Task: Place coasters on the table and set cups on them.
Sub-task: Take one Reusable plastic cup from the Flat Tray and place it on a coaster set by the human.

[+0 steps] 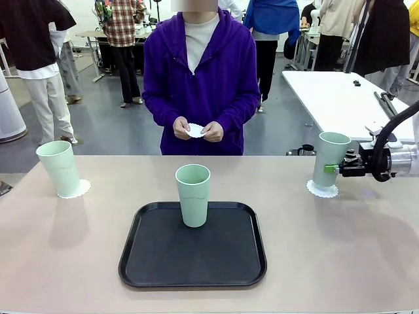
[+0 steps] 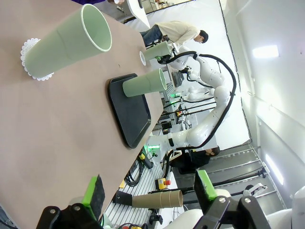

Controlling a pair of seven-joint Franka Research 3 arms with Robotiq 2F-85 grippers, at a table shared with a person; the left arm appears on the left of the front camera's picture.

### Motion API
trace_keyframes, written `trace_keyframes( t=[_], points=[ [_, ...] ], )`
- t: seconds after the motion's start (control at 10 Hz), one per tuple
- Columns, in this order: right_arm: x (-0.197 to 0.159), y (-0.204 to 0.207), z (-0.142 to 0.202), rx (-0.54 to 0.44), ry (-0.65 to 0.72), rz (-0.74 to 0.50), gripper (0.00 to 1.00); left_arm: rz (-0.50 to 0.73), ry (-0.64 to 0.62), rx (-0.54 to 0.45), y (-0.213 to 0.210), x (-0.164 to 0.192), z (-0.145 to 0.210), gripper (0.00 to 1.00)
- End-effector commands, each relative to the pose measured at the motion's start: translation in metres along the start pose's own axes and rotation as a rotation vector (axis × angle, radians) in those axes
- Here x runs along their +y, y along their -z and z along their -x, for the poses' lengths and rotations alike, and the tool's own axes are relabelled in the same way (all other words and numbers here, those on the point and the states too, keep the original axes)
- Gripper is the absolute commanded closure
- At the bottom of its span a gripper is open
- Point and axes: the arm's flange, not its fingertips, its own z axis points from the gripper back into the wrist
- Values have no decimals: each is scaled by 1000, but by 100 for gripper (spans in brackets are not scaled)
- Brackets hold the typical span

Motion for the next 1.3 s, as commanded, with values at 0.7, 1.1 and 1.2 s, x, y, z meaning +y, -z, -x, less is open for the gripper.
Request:
trace_keyframes(
  t=[0.7,1.1,1.2],
  points=[
    [-8,6,16,15,40,-44,15,-11,-4,0,-1,-2,0,0],
    [-7,6,17,23,55,-64,0,-11,-4,0,-1,-2,0,0],
    [-8,5,17,25,59,-61,0,-11,-4,0,-1,-2,0,0]
  ],
)
